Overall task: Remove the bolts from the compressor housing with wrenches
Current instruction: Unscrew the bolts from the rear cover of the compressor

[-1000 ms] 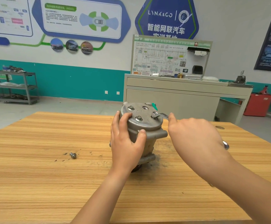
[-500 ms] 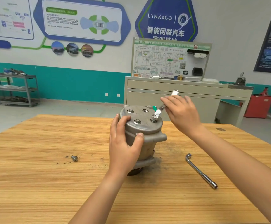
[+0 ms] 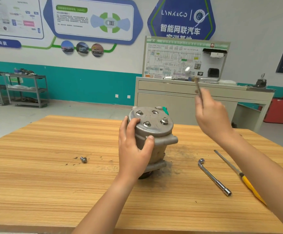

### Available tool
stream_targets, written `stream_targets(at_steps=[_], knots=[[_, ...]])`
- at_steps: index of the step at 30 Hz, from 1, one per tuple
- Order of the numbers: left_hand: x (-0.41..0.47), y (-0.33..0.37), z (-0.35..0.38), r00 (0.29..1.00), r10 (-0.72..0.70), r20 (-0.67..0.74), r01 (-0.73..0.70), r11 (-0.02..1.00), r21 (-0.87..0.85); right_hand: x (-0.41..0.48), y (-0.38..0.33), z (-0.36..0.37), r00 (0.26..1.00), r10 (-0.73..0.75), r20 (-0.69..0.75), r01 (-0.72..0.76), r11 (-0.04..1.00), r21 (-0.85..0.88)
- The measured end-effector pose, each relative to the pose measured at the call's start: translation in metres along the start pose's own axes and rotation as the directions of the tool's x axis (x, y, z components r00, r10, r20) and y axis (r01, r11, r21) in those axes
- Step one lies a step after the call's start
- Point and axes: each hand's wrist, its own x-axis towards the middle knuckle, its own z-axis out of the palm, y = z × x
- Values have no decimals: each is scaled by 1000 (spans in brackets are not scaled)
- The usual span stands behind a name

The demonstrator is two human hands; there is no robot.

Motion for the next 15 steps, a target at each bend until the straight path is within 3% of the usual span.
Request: stream_targets(at_steps=[3,5,10,15], knots=[[-1,-2,1,1000,1,-21,-1,1000,1,-45,-9,-15,967,-8,253,52,985,-167],[0,-2,1,1000,5,-28,-5,1000,4,-63,-14,-19,939,16,345,73,967,-244],[1,-3,-1,999,22,-36,-22,1000,0,-60,-26,-24,936,7,351,119,935,-335],[0,0,0,1000,17,-16,-17,1000,19,-47,-44,-31,923,-50,382,253,825,-505]])
